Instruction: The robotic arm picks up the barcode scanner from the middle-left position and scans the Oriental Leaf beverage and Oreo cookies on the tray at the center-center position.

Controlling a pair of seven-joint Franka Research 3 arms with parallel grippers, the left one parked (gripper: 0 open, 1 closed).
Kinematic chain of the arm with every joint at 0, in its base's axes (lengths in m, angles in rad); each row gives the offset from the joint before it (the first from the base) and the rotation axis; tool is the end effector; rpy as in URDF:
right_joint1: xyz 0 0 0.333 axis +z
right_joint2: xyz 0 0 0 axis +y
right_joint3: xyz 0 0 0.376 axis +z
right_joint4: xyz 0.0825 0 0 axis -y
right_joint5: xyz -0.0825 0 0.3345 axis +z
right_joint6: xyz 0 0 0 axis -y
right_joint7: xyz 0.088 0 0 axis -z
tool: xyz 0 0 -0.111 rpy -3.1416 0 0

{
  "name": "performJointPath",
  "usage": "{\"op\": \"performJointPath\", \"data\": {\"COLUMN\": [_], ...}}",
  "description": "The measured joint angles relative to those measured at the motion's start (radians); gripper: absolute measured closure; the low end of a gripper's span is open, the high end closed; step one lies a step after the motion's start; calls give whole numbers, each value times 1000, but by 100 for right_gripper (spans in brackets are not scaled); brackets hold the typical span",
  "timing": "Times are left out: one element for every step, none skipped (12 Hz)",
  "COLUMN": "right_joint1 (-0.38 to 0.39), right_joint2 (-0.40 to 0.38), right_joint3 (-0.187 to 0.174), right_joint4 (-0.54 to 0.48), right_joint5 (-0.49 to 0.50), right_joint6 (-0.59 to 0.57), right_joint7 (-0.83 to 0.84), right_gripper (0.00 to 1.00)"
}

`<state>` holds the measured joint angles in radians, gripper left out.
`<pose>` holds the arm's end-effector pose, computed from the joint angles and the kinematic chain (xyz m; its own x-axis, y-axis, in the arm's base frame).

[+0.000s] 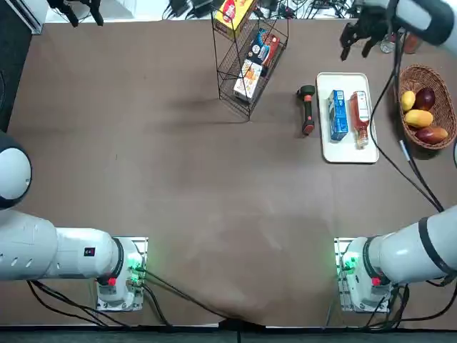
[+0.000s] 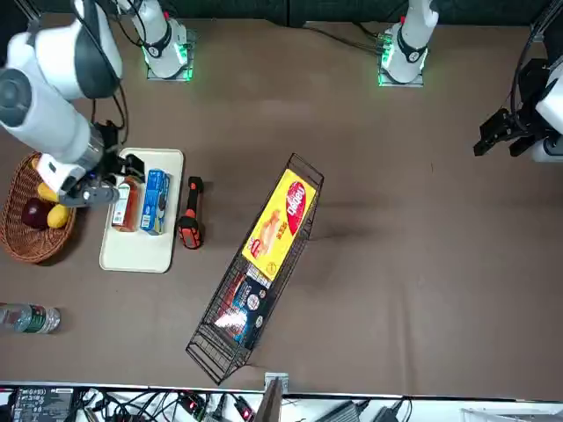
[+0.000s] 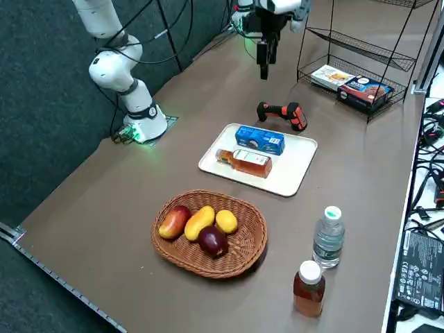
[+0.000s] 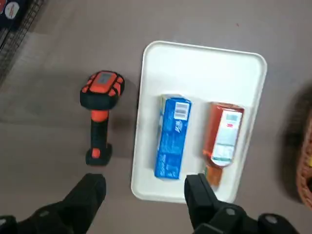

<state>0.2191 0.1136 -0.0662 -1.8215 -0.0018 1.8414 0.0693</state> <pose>0.5371 0.0844 0.5365 0.9922 0.0831 -0.0925 0.0848 -0.9963 0.0156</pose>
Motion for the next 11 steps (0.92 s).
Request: {"op": "performJointPath", "data": {"right_joint1": [14, 28, 40, 47, 53, 60, 70, 82, 93, 104, 113], "right_joint2": [4, 8, 12, 17, 23, 32, 43, 57, 70, 83, 93], "right_joint3": [0, 0, 0, 0, 0, 0, 0, 1, 1, 1, 1], "right_joint4": [-31, -56, -74, -84, -90, -93, -98, -103, -110, -123, -142], "right_joint5": [0, 0, 0, 0, 0, 0, 1, 1, 1, 1, 1], "right_joint6": [46, 78, 98, 110, 120, 129, 141, 157, 179, 212, 255], "right_joint7": [25, 44, 55, 61, 66, 68, 71, 74, 77, 88, 106], "right_gripper": [0, 0, 0, 0, 0, 0, 0, 0, 0, 0, 0]}}
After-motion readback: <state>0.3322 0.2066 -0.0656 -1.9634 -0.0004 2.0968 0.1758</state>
